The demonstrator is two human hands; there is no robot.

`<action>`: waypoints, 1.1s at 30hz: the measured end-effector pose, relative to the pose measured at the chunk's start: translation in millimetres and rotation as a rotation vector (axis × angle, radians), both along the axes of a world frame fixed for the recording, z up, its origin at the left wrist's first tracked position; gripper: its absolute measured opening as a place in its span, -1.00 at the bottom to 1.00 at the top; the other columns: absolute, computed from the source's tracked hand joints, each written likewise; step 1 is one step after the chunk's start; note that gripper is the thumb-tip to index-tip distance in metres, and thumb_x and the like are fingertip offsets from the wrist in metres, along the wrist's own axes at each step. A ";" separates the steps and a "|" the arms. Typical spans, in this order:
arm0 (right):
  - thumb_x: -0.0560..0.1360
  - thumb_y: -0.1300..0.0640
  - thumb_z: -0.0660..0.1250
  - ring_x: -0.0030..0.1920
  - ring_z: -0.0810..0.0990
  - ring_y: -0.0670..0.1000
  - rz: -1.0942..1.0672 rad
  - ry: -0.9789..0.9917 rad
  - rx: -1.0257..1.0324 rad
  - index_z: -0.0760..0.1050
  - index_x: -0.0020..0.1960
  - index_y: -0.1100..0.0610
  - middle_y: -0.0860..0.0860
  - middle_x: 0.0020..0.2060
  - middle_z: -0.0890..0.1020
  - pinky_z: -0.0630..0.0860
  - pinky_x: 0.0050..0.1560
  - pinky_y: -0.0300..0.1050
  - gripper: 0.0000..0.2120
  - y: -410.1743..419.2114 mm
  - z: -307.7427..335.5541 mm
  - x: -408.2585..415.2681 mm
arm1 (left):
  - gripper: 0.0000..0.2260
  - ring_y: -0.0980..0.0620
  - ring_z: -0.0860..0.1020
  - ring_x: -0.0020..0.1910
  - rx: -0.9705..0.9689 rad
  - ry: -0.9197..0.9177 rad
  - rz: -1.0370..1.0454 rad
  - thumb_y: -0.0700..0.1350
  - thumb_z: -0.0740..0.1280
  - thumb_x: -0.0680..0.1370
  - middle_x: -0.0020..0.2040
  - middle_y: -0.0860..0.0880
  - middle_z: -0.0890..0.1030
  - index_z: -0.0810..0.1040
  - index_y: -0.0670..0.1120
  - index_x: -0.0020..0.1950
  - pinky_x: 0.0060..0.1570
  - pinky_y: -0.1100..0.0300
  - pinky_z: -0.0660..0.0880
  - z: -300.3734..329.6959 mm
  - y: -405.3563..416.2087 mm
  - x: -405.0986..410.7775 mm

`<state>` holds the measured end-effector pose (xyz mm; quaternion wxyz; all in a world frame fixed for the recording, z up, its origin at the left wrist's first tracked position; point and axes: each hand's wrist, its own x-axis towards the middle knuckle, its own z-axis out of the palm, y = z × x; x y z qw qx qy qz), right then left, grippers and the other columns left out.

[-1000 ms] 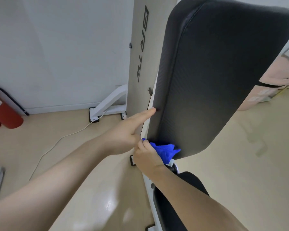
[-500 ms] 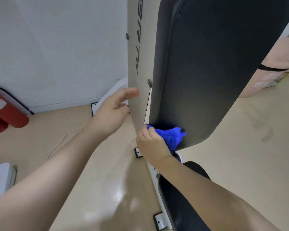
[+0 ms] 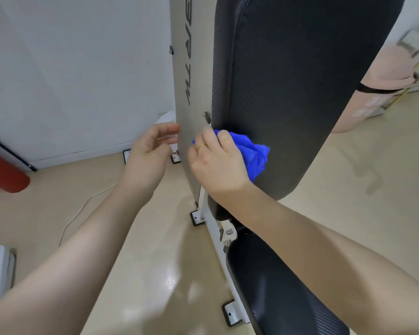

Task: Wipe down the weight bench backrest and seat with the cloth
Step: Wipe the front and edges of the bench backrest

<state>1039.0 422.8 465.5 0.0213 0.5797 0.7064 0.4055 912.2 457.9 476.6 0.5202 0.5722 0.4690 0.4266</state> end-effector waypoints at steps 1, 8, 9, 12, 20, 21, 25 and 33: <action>0.33 0.34 0.13 -0.12 0.36 0.10 0.007 -0.028 -0.067 0.53 -0.35 0.11 0.02 -0.42 0.56 0.23 -0.08 -0.05 -0.74 -3.1 -19.4 0.1 | -0.56 0.20 0.54 0.06 -0.011 0.000 -0.005 -0.41 0.09 0.46 0.03 0.16 0.58 0.53 0.09 0.01 0.08 0.26 0.42 -5.9 0.5 -1.3; 0.49 0.11 0.19 0.20 0.42 0.06 -0.018 -0.406 -0.726 0.51 0.14 0.05 0.00 0.13 0.57 0.37 0.11 -0.13 -0.74 -41.1 -131.0 -7.1 | -0.54 0.30 0.54 0.03 -0.086 0.051 -0.137 -0.44 0.08 0.48 0.07 0.15 0.58 0.52 0.08 0.06 0.15 0.27 0.41 -53.5 -18.3 -19.1; 0.49 0.10 0.21 0.17 0.42 0.06 -0.020 -0.447 -0.754 0.53 0.12 0.04 -0.01 0.10 0.58 0.37 0.11 -0.12 -0.76 -39.5 -127.6 -7.1 | -0.53 0.33 0.53 0.01 -0.084 0.067 -0.151 -0.44 0.07 0.48 0.08 0.14 0.57 0.52 0.09 0.05 0.14 0.29 0.41 -54.8 -20.4 -21.5; 0.31 0.16 0.28 -0.10 0.53 -0.01 -0.015 -0.339 -0.611 0.61 -0.24 -0.03 -0.09 -0.27 0.62 0.41 -0.06 -0.16 -0.84 -23.0 -84.5 -5.6 | -0.49 0.34 0.52 -0.07 -0.035 0.094 -0.174 -0.44 0.06 0.47 0.17 0.17 0.49 0.53 0.14 0.01 -0.01 0.40 0.44 -46.1 -22.9 -23.6; 0.44 0.33 0.00 -0.09 0.50 0.09 0.053 -0.005 0.007 0.56 -0.23 0.10 0.02 -0.27 0.62 0.30 -0.18 -0.07 -0.63 0.9 -9.4 9.6 | -0.54 0.19 0.51 0.14 -0.068 0.024 -0.117 -0.38 0.07 0.50 0.20 0.09 0.53 0.49 0.11 0.16 0.24 0.13 0.39 -25.4 -18.6 -1.8; 0.45 0.32 0.05 -0.06 0.51 0.10 0.072 -0.004 -0.049 0.56 -0.22 0.11 0.05 -0.25 0.64 0.29 -0.17 -0.06 -0.67 -3.2 -34.4 11.5 | -0.56 0.21 0.49 0.17 -0.081 0.035 -0.123 -0.37 0.07 0.52 0.23 0.10 0.52 0.47 0.07 0.22 0.26 0.19 0.36 -25.1 -18.5 -0.4; 0.40 0.03 0.23 0.07 0.56 -0.05 0.028 -0.239 -0.527 0.59 0.00 -0.07 -0.08 -0.01 0.65 0.42 0.00 -0.16 -0.77 -40.4 -129.0 2.6 | -0.53 0.36 0.41 0.26 -0.096 0.087 -0.234 -0.35 0.04 0.57 0.34 0.15 0.45 0.38 0.07 0.36 0.34 0.32 0.29 -29.5 -26.1 3.3; 0.44 0.15 0.18 -0.01 0.54 0.00 0.218 -0.269 -0.447 0.57 -0.07 0.00 -0.09 -0.11 0.62 0.42 -0.05 -0.16 -0.80 -38.7 -72.4 25.1 | -0.48 0.47 0.38 0.19 -0.120 0.204 -0.443 -0.24 0.05 0.52 0.16 0.21 0.51 0.27 0.10 0.46 0.21 0.56 0.22 -35.6 -27.1 23.5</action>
